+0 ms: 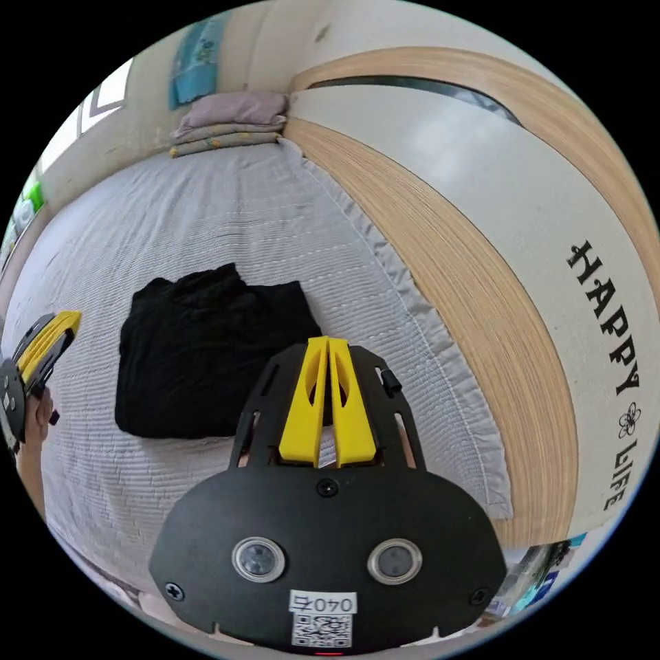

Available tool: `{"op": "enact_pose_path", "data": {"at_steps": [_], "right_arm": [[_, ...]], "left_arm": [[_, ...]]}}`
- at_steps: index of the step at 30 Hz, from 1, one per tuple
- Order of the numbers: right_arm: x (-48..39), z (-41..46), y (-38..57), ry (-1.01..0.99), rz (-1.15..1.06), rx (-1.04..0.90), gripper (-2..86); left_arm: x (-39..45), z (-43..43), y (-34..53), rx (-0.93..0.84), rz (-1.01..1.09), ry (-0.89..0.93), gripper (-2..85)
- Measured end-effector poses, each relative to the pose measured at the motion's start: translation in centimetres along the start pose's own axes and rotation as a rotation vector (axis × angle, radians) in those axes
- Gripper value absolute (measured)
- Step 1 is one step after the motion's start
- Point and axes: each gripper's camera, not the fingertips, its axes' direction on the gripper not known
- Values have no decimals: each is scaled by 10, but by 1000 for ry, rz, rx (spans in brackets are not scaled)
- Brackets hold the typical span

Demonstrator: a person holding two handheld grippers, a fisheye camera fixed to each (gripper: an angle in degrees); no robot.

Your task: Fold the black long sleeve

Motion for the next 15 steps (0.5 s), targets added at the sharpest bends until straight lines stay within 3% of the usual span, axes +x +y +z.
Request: {"op": "enact_pose_path", "data": {"at_steps": [4, 7, 10, 15], "right_arm": [[-34, 21, 16, 91, -158, -161, -9], [-35, 56, 31, 127, -160, -310, -9], [-31, 52, 38, 95, -146, -309, -10], [-18, -7, 42, 155, -108, -161, -10]], "left_arm": [[50, 5, 5, -73, 126, 101, -8], [68, 41, 19, -262, 127, 147, -9], [56, 26, 20, -221, 103, 191, -9], [5, -27, 27, -20, 13, 70, -9]]}}
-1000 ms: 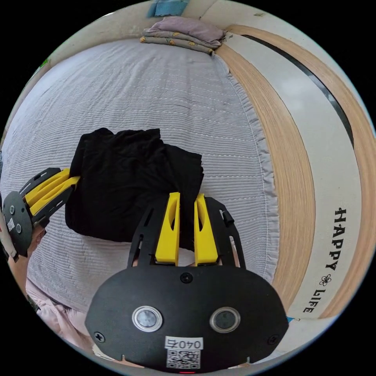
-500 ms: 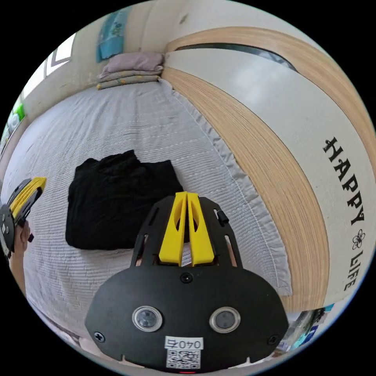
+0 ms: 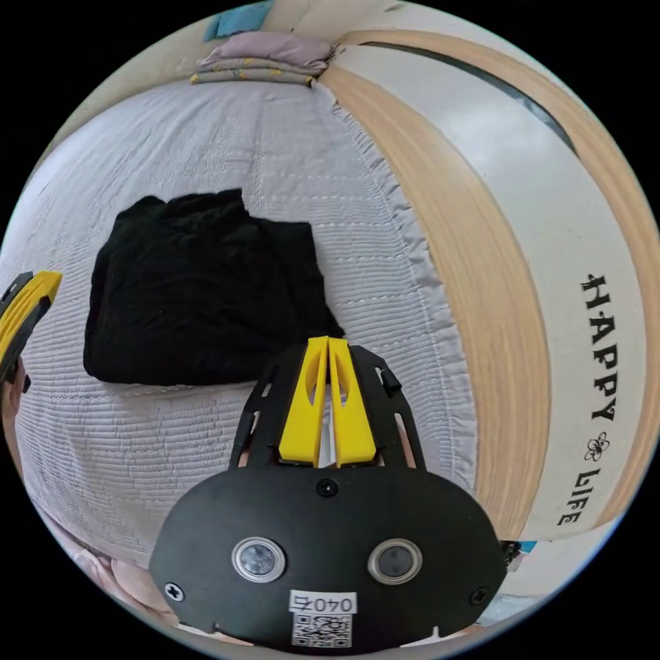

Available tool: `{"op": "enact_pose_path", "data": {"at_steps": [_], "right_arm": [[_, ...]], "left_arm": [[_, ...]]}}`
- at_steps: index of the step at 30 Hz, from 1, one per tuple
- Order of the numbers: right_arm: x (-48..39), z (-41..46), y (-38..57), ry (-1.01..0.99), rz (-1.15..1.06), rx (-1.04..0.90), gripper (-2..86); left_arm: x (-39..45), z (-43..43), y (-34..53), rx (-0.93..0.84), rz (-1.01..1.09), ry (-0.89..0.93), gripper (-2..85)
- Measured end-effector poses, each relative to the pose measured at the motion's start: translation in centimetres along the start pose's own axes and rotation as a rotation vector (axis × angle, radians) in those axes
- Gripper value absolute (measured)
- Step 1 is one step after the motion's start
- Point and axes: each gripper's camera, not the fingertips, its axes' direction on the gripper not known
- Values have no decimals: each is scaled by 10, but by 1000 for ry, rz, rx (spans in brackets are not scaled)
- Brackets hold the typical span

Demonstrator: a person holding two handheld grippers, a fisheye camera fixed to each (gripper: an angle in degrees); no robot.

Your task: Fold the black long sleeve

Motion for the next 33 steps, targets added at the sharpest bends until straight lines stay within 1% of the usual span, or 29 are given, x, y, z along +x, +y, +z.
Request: {"op": "enact_pose_path", "data": {"at_steps": [1, 3, 4, 5, 7, 8, 9, 10, 11, 13, 15, 17, 20, 23, 25, 27, 29, 30, 32, 33], "right_arm": [[-2, -14, 1, -15, 14, 55, -10], [-15, -28, 0, -150, 7, 138, -10], [-29, -32, -3, -288, -22, 177, -10], [-46, -31, -6, -395, -34, 179, -10], [-76, -22, -10, -452, -61, 158, -10], [-99, -9, -10, -413, -92, 99, -10], [-111, 1, -10, -369, -120, 51, -10], [-129, 9, -2, -267, -152, 68, -10], [-137, 4, 2, -230, -138, 71, -10], [-147, -9, 6, -197, -146, 37, -10], [-154, -37, 18, -167, -130, 69, -10], [-170, -93, 56, -178, -150, 257, -10], [-206, -153, 115, -180, -178, 434, -10], [-261, -195, 174, -134, -211, 517, -10], [-299, -214, 209, -122, -221, 568, -10], [-339, -229, 240, -144, -239, 587, -10], [-393, -247, 274, -203, -277, 570, -10], [-407, -252, 281, -226, -292, 566, -10], [-459, -274, 307, -345, -352, 543, -10], [-471, -280, 313, -375, -366, 541, -10]], "left_arm": [[-1, 0, -1, -5, 3, -10, -9], [1, 10, -5, -37, -6, -6, -9], [2, 14, -6, -43, -15, 3, -9], [2, 22, -5, -51, -62, 18, -9], [-2, 41, 0, -105, -135, 47, -9], [-3, 61, 8, -206, -154, 76, -9], [-4, 66, 17, -204, -144, 83, -9], [-7, 62, 20, -178, -140, 90, -9], [-14, 58, 23, -215, -152, 113, -9], [-27, 37, 32, -198, -172, 78, -9], [-44, -4, 58, -143, -153, 0, -9], [-60, -42, 85, -93, -148, -17, -9], [-89, -104, 141, -44, -206, -106, -9], [-116, -168, 204, -23, -290, -198, -9], [-133, -206, 247, -8, -366, -208, -9], [-152, -249, 306, -37, -452, -206, -9], [-163, -278, 349, -70, -489, -228, -9], [-170, -297, 377, -94, -514, -242, -9], [-181, -325, 418, -122, -556, -253, -9], [-189, -343, 445, -137, -585, -259, -9]]}}
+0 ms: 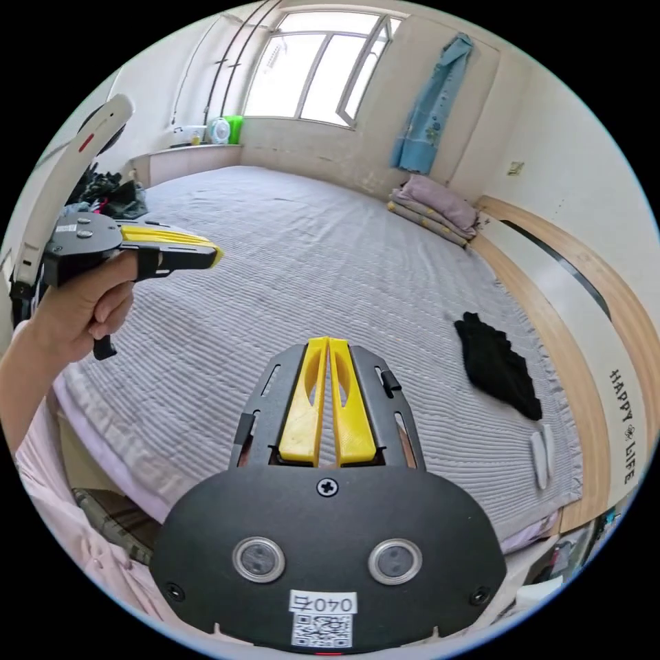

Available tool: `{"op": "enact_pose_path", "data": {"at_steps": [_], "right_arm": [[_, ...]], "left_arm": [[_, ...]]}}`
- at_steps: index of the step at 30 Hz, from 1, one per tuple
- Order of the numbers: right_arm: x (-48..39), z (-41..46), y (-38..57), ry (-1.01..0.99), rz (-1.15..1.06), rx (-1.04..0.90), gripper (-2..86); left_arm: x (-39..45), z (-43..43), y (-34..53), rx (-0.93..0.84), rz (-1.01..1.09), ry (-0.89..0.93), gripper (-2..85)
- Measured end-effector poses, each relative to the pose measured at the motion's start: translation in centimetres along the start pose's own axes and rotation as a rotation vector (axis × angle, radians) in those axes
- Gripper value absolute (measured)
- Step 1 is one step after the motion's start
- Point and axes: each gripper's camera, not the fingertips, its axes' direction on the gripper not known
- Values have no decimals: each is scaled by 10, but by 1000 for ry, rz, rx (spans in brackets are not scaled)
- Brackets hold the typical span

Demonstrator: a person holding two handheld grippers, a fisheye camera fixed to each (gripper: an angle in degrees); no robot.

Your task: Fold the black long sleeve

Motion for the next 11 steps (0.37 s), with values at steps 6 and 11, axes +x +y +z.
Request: {"op": "enact_pose_path", "data": {"at_steps": [6, 11], "right_arm": [[-129, -21, -25, -256, -69, -6, -10], [-226, -42, -57, -321, -95, 0, -10]], "left_arm": [[-121, -51, 83, -42, -135, -45, -9], [-219, -99, 139, 9, -219, 19, -9]]}}
